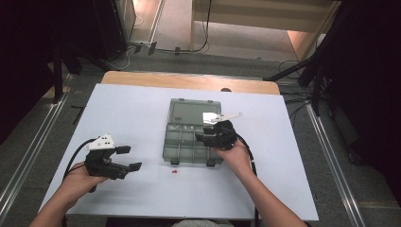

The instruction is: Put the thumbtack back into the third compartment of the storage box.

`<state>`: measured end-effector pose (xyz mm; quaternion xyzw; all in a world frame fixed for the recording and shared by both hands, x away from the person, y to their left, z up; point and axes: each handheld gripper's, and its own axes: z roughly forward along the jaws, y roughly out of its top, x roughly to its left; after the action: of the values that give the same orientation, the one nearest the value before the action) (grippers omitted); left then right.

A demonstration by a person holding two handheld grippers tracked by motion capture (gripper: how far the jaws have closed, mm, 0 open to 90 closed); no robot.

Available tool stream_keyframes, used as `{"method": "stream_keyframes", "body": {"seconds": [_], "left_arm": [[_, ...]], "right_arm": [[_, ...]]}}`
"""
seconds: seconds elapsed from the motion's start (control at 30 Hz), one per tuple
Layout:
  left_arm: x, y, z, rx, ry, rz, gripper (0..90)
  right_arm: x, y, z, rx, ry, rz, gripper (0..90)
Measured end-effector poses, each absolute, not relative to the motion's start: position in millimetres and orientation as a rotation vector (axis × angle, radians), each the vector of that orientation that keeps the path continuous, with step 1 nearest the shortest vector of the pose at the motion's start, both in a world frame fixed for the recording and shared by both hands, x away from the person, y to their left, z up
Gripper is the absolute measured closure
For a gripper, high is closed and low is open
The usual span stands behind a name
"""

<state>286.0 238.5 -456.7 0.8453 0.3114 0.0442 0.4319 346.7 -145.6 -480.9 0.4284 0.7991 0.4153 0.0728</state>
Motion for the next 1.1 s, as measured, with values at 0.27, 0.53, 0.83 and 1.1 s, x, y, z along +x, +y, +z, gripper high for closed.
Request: {"method": "stream_keyframes", "body": {"seconds": [0.27,0.53,0.83,1.1], "left_arm": [[286.8,238.5,-457.0,2.103,0.783,0.112,19.2],[287.3,238.0,-456.9,2.103,0.782,0.109,19.2],[288.1,238.0,-456.8,2.106,0.78,0.11,19.2],[289.4,238.0,-456.5,2.099,0.78,0.106,19.2]], "right_arm": [[339.6,-143.7,-475.4,1.229,2.417,1.27,41.0],[328.7,-141.2,-469.2,1.181,2.446,1.292,37.7],[315.0,-137.0,-465.5,1.124,2.467,1.319,37.8],[306.7,-129.7,-462.6,1.094,2.501,1.335,38.0]]}}
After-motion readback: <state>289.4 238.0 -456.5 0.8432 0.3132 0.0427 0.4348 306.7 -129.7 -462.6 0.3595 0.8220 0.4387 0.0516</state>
